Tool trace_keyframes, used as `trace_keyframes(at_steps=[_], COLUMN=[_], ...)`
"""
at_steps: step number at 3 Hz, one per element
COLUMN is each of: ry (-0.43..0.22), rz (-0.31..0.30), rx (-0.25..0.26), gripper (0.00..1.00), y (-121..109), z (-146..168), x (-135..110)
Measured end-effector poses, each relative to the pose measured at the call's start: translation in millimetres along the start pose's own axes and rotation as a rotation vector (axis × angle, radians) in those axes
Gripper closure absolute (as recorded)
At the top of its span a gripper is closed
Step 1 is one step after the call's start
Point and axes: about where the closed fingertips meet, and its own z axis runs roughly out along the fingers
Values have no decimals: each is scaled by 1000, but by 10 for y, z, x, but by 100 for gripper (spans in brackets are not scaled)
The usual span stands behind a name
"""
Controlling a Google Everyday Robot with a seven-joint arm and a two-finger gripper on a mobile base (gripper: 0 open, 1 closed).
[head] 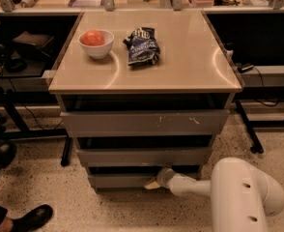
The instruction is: Open bottom drawer
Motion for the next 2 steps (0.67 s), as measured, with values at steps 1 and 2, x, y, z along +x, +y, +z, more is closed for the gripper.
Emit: trace_keyframes(at_steps=[1,2], ry=[-9,-28], rz=[0,82], rx=[-6,-46], gripper=[0,0], y=[50,301], z=[52,245], x=[-29,121])
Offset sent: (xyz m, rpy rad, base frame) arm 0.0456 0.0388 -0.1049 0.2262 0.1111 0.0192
